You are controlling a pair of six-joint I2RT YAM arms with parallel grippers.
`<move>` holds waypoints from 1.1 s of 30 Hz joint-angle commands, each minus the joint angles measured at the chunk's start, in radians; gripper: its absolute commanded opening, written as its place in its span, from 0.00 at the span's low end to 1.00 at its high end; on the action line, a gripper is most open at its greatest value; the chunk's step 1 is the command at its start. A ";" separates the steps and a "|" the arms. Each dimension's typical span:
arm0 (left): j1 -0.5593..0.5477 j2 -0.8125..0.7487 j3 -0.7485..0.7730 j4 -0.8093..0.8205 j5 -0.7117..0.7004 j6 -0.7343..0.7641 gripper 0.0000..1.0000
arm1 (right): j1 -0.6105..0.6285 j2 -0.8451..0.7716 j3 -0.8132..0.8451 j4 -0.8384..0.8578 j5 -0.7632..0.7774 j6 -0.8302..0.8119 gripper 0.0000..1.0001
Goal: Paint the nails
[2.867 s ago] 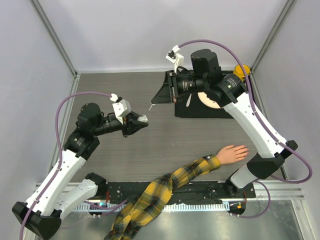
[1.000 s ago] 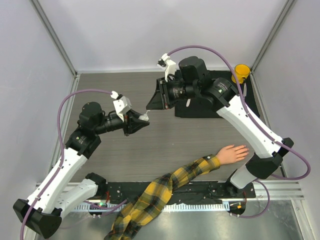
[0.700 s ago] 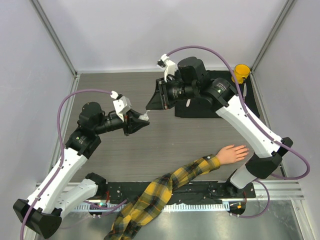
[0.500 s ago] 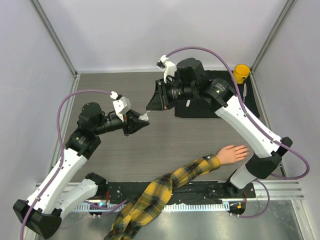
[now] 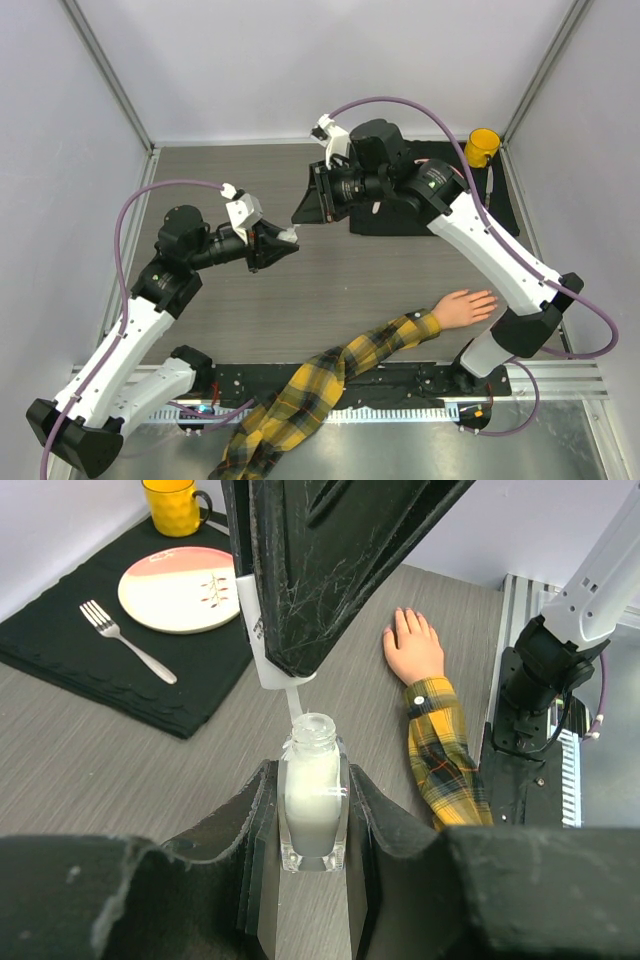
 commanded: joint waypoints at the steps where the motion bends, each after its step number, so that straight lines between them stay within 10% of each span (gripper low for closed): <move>1: -0.003 -0.012 0.002 0.072 -0.001 -0.016 0.00 | 0.014 -0.038 0.002 0.053 -0.008 0.001 0.00; 33: -0.003 -0.010 -0.004 0.060 -0.009 -0.004 0.00 | 0.023 -0.069 -0.027 0.122 0.057 0.012 0.00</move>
